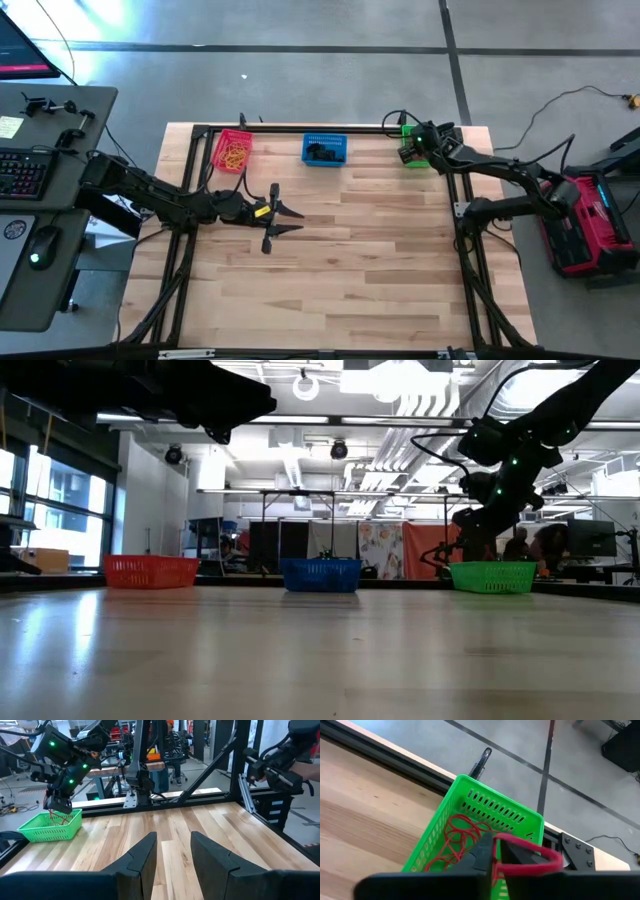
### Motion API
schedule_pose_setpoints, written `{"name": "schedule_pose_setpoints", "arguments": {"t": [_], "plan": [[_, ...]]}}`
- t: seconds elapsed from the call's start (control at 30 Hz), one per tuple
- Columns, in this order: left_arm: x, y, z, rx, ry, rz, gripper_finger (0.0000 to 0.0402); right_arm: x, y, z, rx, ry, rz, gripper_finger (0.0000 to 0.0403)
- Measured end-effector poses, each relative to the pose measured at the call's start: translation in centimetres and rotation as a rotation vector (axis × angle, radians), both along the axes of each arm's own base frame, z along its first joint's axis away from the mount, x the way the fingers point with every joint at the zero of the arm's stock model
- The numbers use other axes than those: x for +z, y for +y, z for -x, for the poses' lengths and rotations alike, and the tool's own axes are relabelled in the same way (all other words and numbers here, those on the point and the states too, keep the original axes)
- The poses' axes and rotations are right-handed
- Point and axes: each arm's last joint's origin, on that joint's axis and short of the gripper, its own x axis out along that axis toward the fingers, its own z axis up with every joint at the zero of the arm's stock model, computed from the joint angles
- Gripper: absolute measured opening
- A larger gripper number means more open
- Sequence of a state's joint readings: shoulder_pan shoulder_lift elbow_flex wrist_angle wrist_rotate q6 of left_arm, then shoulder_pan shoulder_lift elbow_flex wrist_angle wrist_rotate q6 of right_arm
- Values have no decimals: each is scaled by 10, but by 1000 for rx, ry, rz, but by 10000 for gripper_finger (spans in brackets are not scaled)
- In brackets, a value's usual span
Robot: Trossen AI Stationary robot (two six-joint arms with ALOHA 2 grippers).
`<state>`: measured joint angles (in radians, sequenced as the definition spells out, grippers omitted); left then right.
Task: Sort rubber bands into baskets
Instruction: Put the red rubber band into the green bin
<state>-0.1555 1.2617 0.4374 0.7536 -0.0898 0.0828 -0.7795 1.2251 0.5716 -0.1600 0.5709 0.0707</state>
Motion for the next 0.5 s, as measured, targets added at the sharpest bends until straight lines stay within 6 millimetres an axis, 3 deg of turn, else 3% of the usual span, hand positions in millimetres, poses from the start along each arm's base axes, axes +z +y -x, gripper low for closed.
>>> {"name": "schedule_pose_setpoints", "arguments": {"t": [0.3, 0.5], "plan": [[0, 0, 0, -1, 0, 1, 113, -1, 1, 0, -21, -49, -31, 139], [0, 0, 0, -1, 1, 1, 113, -3, 1, 3, -51, -82, -65, 164]]}}
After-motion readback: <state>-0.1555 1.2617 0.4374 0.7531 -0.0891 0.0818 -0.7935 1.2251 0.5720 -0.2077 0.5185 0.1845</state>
